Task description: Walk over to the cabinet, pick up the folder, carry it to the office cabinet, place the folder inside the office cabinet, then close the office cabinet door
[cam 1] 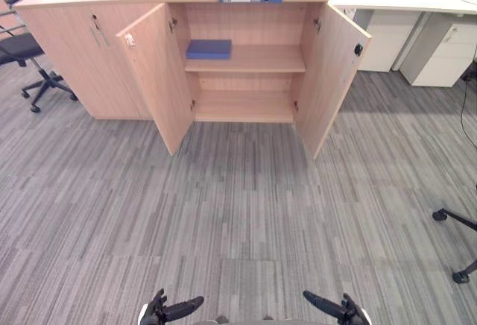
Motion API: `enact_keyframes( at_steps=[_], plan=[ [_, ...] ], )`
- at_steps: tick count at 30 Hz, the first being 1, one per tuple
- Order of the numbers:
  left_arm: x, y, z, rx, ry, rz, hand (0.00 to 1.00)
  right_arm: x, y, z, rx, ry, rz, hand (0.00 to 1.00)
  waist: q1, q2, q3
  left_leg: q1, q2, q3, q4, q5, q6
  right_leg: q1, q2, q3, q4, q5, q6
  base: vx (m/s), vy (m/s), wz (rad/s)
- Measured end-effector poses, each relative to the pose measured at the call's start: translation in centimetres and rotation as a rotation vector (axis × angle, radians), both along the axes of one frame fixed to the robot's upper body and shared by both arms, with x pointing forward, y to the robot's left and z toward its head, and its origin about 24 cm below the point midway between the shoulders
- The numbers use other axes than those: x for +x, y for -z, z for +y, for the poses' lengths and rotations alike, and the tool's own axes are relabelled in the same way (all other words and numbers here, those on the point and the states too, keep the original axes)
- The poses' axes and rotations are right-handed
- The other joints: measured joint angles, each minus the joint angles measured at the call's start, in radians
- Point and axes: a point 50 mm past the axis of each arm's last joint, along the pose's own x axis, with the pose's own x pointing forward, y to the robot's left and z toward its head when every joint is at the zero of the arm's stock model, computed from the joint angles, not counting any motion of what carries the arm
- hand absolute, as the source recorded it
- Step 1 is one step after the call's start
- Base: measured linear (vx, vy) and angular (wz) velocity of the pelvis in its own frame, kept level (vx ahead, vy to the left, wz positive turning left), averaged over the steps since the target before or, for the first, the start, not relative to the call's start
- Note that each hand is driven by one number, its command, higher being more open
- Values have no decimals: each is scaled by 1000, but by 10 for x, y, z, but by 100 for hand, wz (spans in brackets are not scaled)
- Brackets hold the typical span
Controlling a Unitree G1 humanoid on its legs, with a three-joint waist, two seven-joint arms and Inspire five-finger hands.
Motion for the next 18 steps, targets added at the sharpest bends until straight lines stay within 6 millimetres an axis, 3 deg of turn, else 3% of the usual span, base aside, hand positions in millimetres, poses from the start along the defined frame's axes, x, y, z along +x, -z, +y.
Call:
enact_keyframes(
  at_steps=[4, 12, 17, 18],
  plan=[
    [22, -14, 5, 29, 13, -123, 100, 15, -10, -11, -61, -43, -50, 100, -7, -2, 15, 27, -6, 1, -23, -5, -9, 36, -6, -7, -39, 3, 5, 117, 28, 2],
    [30, -20, 6, 39, 14, -166, 100, 32, -15, -10, -76, -91, -88, 100, -21, 2, 40, 27, -7, 40, -13, -33, -36, 46, -10, 1, -65, 2, 11, 102, 9, -7],
    [42, -27, 1, 32, 17, -228, 100, 52, -23, -14, -99, -104, -132, 100, -19, 17, 66, -54, 5, 86, 117, -128, -13, 12, -10, 36, -66, -9, 28, 57, 5, -24],
    [46, -29, -1, 22, 6, -248, 100, 59, -25, -14, -106, -110, -145, 100, -18, 24, 70, -75, 8, 97, 148, -152, -5, -8, -10, 48, -46, -20, 45, 75, 47, -33]
  ],
)
